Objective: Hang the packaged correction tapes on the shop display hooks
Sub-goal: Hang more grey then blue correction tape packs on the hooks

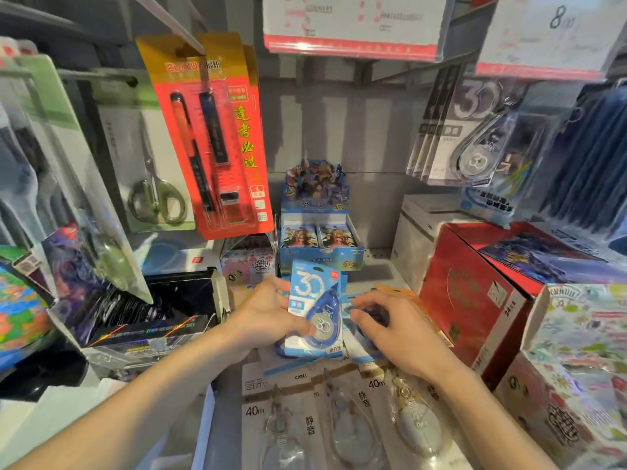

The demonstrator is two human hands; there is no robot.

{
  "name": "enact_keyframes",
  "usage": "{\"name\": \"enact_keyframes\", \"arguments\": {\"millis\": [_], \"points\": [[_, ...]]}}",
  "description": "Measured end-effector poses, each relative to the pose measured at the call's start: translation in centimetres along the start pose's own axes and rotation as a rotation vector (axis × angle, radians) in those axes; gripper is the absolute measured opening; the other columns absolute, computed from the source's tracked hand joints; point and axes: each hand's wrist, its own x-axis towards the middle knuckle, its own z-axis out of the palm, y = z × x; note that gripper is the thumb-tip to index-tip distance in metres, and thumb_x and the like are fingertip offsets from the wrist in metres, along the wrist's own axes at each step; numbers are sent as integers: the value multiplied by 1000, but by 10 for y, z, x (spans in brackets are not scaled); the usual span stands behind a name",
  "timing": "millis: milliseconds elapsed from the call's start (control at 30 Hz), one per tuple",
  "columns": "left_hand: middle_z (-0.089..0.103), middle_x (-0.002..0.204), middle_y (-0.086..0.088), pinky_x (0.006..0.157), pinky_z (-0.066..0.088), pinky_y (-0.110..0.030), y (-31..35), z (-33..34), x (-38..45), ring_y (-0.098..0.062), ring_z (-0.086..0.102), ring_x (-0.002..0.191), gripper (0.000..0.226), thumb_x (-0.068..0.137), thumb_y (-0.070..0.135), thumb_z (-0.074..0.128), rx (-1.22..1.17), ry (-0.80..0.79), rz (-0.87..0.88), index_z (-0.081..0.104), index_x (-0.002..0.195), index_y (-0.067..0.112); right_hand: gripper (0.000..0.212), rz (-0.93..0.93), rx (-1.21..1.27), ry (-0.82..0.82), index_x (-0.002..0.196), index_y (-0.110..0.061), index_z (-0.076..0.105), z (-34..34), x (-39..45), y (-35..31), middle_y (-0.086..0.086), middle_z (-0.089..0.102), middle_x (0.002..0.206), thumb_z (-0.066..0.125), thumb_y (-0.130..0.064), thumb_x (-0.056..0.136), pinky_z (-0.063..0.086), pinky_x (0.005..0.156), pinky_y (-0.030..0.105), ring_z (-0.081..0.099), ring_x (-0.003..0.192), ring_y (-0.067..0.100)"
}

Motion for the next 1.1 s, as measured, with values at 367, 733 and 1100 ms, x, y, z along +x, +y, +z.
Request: {"name": "enact_keyframes", "arguments": {"millis": [367,733,1100], "points": [[82,99,-1,77,63,-33,-1,-13,-26,-16,79,89,69,61,0,86,-160,22,234,54,119,20,51,175,723,-65,142,-7,52,-2,18,-37,9,71,88,72,-13,95,64,74,37,71,79,13],[83,101,6,72,61,-27,-4,-19,-25,-11,79,90,50,86,-2,78,-176,89,272,51,121,21,30,155,-55,-31,106,-13,73,-33,17,-24,7,75,88,63,-41,100,52,71,31,70,83,25],[82,97,6,64,56,-15,-1,-15,-30,-1,77,79,50,88,2,77,-114,127,294,48,126,19,55,282,-331,-256,94,-16,66,-3,3,-15,9,65,106,69,-70,81,44,80,34,60,105,27]]}}
